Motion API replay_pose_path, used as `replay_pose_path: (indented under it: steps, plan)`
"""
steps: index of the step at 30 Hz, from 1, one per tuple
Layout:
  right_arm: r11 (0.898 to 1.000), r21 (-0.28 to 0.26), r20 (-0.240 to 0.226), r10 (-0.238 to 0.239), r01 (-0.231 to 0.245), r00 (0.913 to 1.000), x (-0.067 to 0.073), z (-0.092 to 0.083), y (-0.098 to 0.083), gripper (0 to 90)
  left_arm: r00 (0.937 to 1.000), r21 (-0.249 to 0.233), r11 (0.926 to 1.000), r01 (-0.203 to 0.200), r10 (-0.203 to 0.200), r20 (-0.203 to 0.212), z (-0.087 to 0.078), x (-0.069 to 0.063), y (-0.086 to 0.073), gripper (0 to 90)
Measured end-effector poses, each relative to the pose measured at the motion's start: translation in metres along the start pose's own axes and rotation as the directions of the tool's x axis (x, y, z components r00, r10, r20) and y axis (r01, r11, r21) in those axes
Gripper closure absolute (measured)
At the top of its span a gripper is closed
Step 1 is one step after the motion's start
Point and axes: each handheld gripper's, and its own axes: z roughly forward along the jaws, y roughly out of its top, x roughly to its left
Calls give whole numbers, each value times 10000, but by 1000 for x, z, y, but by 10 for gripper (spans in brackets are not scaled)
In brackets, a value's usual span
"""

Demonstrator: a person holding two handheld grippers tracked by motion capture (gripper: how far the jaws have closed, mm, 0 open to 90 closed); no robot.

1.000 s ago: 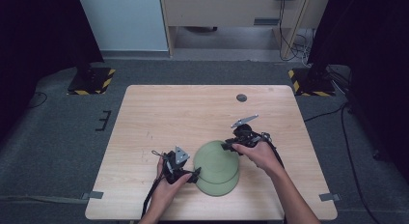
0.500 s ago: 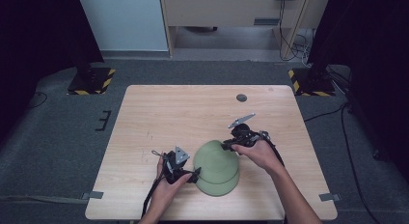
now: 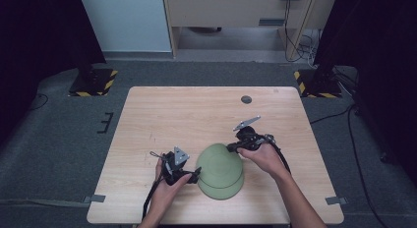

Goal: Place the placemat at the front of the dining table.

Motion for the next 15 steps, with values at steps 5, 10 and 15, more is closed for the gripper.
replay_pose_path:
  steps: [5, 10, 15]
  plan:
    - [10000, -12, 14, 98, -98, 10000, -2, 0, 0, 858, 9996, -58, 9997, 221, -222, -147, -6, 12, -1, 25]
    - [9998, -94, 60, 197, -197, 9998, -4, 0, 1, 859, 9992, -86, 9998, 180, -183, -342, -11, 19, -2, 26]
    - [9993, -62, 47, 373, -373, 9993, -7, 1, 0, 858, 9982, -54, 9998, 173, -175, -579, -13, 25, -4, 24]
